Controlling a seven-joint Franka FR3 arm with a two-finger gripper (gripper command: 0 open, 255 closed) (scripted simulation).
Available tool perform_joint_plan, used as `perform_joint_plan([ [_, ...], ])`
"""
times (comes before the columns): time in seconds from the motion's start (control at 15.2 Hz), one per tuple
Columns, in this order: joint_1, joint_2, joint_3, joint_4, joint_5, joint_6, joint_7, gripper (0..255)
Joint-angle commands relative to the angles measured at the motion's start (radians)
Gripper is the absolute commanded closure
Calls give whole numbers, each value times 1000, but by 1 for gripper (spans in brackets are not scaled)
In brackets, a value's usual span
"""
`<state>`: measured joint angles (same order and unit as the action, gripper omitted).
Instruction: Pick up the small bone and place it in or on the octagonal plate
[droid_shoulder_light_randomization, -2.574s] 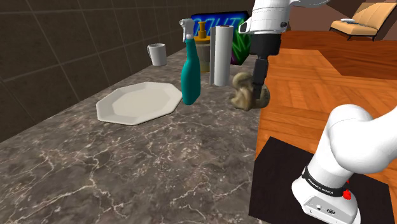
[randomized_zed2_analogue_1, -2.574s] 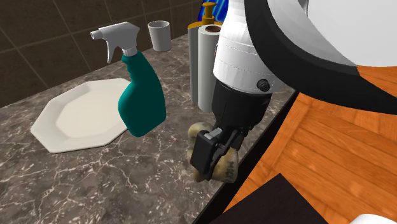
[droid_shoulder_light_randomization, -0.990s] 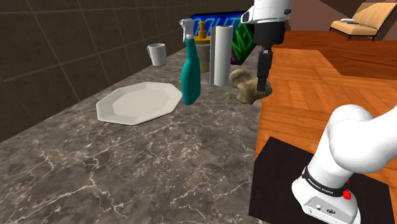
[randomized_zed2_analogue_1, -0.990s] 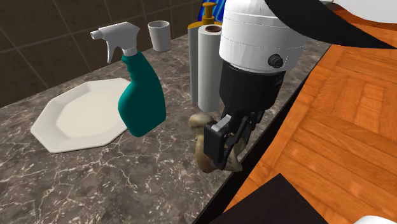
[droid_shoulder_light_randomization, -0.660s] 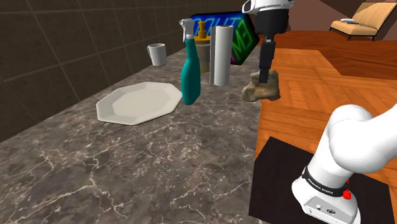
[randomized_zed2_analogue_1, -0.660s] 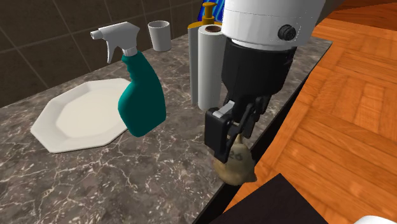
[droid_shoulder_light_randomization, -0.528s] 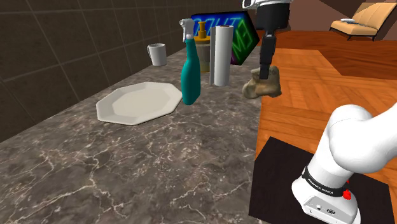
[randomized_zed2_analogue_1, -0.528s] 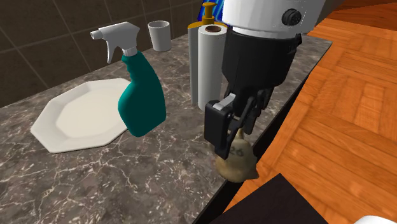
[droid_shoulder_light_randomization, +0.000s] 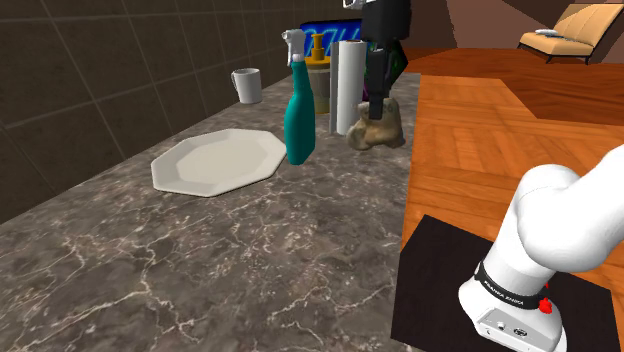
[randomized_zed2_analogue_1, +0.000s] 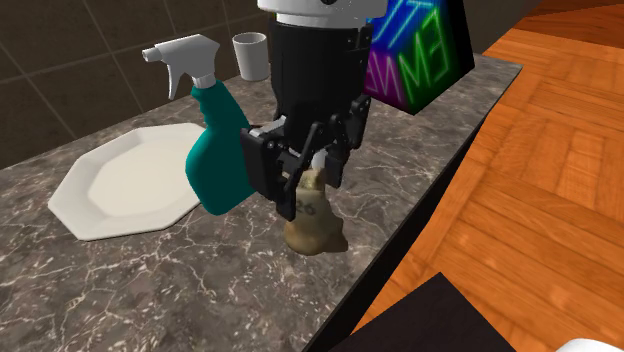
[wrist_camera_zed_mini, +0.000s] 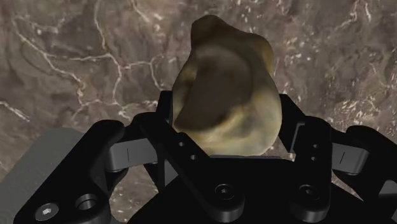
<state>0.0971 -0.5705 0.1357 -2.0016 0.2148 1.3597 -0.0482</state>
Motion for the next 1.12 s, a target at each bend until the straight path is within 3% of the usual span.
perform_joint_plan([
  [0.0, 0, 68, 19, 49, 3, 24, 18, 255],
  [0.59, 15, 413, 111, 354, -27, 80, 129, 255],
  [1.06, 65, 734, 166, 719, -109, 39, 231, 255],
])
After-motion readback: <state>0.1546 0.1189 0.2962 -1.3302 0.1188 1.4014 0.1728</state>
